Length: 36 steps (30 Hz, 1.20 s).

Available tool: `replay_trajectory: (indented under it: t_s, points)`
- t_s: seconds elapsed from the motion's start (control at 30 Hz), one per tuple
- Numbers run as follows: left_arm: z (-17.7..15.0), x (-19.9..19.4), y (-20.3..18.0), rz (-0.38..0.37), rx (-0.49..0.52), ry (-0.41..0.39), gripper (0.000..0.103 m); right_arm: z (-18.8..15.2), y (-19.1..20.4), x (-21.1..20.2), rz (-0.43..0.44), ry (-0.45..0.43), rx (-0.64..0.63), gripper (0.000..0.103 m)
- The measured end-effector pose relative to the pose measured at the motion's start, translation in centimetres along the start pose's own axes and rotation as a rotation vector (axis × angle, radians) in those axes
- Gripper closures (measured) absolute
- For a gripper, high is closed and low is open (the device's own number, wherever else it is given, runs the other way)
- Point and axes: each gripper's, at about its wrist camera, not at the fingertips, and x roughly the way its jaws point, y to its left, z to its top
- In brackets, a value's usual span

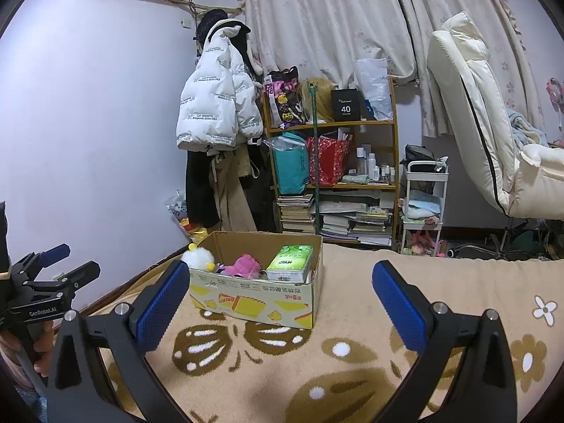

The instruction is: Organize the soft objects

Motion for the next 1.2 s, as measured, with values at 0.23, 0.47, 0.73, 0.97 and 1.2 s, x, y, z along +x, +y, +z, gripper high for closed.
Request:
replay_trajectory:
  t_s: [0.23, 0.47, 0.73, 0.97, 1.2]
  points:
    - [-0.1, 0.1, 0.1, 0.000, 0.003, 0.001, 0.001, 0.0, -0.2, 0.0, 0.004, 0.002, 0.000, 0.000]
    - [-0.2, 0.1, 0.2, 0.005, 0.004, 0.001, 0.001, 0.1, -0.3, -0.1, 0.004, 0.001, 0.000, 0.000]
    - [-0.7, 0.3, 0.5, 0.001, 0.004, 0.004, 0.001, 0.0, -0.8, -0.2, -0.010, 0.003, 0.002, 0.000]
    - [-0.9, 0.3, 0.5, 0.002, 0.006, 0.004, 0.001, 0.0, -1.6, -0.6, -0.027, 0.006, 0.015, 0.000]
    - [-0.9, 0.3, 0.9, 0.001, -0.002, 0.006, 0.001, 0.1, -1.7, -0.6, -0.023, 0.006, 0.013, 0.000]
